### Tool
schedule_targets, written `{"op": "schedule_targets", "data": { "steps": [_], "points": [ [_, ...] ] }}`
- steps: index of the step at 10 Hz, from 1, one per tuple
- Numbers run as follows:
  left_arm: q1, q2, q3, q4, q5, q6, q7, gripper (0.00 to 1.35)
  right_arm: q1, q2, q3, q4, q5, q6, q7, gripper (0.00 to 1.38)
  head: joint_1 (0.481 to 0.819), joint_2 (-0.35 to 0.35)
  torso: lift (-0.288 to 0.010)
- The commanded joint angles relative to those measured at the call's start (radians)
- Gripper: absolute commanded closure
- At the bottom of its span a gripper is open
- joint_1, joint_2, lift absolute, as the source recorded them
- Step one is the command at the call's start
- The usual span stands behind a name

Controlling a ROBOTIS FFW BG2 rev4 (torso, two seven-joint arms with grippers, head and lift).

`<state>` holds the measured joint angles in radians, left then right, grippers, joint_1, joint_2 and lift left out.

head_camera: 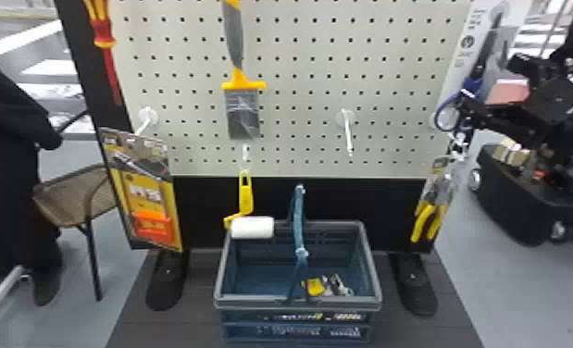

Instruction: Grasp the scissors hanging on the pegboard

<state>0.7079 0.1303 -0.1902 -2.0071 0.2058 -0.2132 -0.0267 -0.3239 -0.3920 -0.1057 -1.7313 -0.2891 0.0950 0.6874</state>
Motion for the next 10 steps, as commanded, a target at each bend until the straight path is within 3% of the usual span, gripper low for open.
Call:
{"op": "schedule_targets", "data": {
  "steps": [1,2,3,4,6,7,10],
  "points": [
    [-0.001,0.0,-0.003,0.001,0.003,0.001,0.002,0.32,-0.011,-0.002,0.017,-0.03,0.015,0.026,0.003,0.1,0.549,0.0,-0.1],
    [-0.001,0.002,-0.005,0.003,0.003,0.001,0.002,0.32,-0.019,-0.005,0.017,-0.035,0.018,0.032,0.006,0.12,0.549,0.0,-0.1],
    [0.001,0.002,-0.005,0.003,0.006,-0.002,0.002,0.32,-0.021,-0.008,0.017,-0.042,0.007,0.049,0.007,0.29,0.549,0.0,-0.1],
    [0.004,0.002,-0.005,0.003,0.007,-0.002,0.002,0.32,-0.017,-0.008,0.017,-0.035,-0.012,0.049,0.007,0.71,0.549,0.0,-0.1],
    [0.004,0.005,-0.005,0.003,0.009,-0.002,0.002,0.32,-0.013,-0.008,0.015,-0.032,-0.03,0.057,0.007,1.0,0.549,0.0,-0.1],
    [0.006,0.005,-0.005,0.003,0.011,-0.003,0.002,0.32,-0.013,-0.008,0.014,-0.032,-0.039,0.057,0.006,1.26,0.549,0.0,-0.1],
    [0.008,0.005,-0.005,0.003,0.014,-0.005,0.002,0.32,-0.006,-0.008,0.012,-0.03,-0.042,0.061,0.006,1.29,0.549,0.0,-0.1]
  ]
}}
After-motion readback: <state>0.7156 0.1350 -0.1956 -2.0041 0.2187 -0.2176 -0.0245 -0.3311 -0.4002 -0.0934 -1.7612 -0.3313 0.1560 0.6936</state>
